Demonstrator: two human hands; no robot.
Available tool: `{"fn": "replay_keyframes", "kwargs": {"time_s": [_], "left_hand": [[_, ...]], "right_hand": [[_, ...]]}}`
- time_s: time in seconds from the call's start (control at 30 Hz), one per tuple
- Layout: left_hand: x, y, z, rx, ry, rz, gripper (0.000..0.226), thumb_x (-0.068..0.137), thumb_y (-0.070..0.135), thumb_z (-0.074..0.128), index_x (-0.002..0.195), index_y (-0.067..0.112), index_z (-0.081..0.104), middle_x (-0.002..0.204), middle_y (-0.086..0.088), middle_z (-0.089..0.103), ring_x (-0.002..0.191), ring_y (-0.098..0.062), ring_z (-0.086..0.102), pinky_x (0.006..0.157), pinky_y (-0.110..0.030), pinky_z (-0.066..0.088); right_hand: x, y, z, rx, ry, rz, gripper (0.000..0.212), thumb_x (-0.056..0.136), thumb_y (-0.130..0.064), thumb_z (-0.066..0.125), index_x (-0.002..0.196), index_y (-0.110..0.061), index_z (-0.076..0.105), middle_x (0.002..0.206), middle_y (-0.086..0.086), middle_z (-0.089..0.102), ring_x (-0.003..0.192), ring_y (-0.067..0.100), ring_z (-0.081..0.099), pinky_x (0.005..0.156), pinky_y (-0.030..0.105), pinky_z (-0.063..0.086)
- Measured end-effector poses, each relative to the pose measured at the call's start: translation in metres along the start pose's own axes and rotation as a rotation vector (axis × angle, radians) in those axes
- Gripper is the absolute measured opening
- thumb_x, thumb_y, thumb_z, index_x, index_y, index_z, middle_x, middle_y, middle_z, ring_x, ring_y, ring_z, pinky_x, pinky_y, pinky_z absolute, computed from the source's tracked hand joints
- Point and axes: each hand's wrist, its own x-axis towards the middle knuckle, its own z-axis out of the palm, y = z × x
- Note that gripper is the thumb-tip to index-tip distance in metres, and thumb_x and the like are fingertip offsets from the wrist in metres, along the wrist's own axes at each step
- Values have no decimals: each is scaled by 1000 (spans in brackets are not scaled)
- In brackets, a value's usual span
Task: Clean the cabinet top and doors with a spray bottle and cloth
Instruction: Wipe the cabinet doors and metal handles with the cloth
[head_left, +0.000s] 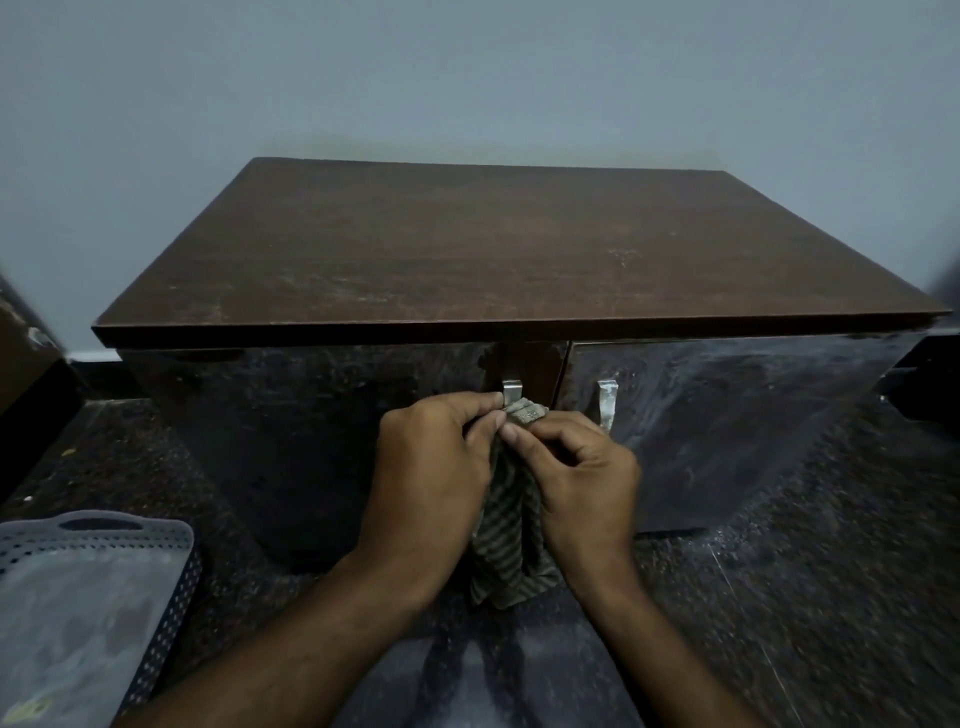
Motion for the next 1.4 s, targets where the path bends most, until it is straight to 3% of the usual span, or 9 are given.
{"fn": "replay_keyframes", "kwargs": {"time_s": [0.17, 0.33, 0.47, 0.57, 0.67, 0.83, 1.0, 1.2, 1.4], "left_hand": [[3, -4, 2, -127, -34, -149, 12, 83, 22, 74, 95, 21, 78, 79, 17, 72, 70, 11, 65, 60, -1, 45], [6, 2, -1, -135, 2, -110, 8, 84, 23, 73, 90, 23, 77, 71, 27, 62, 75, 21, 60, 62, 3, 41], [5, 1, -1, -109, -37, -102, 9, 83, 21, 74, 91, 22, 77, 70, 27, 61, 75, 22, 59, 62, 4, 41], [3, -2, 0, -65, -76, -96, 7, 80, 22, 77, 87, 25, 77, 67, 26, 61, 72, 19, 60, 61, 4, 40], [3, -7, 3, 17, -80, -63, 7, 79, 23, 78, 86, 26, 78, 75, 21, 67, 72, 12, 62, 65, 3, 41], [2, -4, 2, 99, -117, -33, 3, 82, 23, 76, 83, 25, 78, 76, 17, 70, 68, 8, 61, 65, -7, 50], [-1, -6, 1, 172, -152, -62, 9, 83, 27, 74, 91, 26, 77, 83, 15, 72, 62, 11, 53, 63, -1, 45], [3, -6, -6, 159, -90, -11, 10, 80, 24, 77, 91, 25, 78, 83, 26, 66, 65, 12, 55, 61, 4, 39], [7, -11, -8, 190, -27, 11, 12, 79, 24, 79, 91, 22, 79, 88, 8, 76, 79, 0, 67, 72, -7, 46]], "right_hand": [[4, 3, -4, -50, -37, -33, 7, 78, -8, 81, 74, -8, 75, 77, -3, 71, 75, 11, 68, 67, 20, 54], [6, 1, -1, 143, -25, 114, 6, 79, -13, 80, 78, -9, 77, 82, 2, 74, 80, 15, 72, 71, 26, 57], [4, 9, -3, -121, -32, -150, 7, 80, -10, 81, 78, -6, 74, 81, -2, 71, 78, 10, 69, 69, 27, 56], [5, 19, -4, -397, -45, -386, 14, 82, -7, 79, 75, -6, 66, 80, -1, 65, 76, 11, 61, 71, 18, 48], [1, 24, 0, -499, -32, -437, 17, 87, -6, 73, 76, -7, 60, 80, 2, 59, 76, 13, 51, 72, 14, 38], [-6, 23, 6, -600, -33, -456, 14, 88, -5, 66, 77, -5, 57, 82, 7, 57, 76, 20, 52, 68, 23, 37], [-2, 17, 8, -622, -24, -308, 24, 75, 2, 77, 68, -8, 56, 72, 5, 56, 68, 18, 52, 63, 20, 31], [-9, 4, 14, -324, 59, -127, 17, 79, 0, 78, 77, -11, 65, 82, -7, 60, 75, -2, 56, 68, 3, 39], [1, -14, 4, 32, -100, 218, 13, 91, -5, 67, 78, -9, 67, 93, 3, 58, 79, 3, 57, 73, 16, 46]]}}
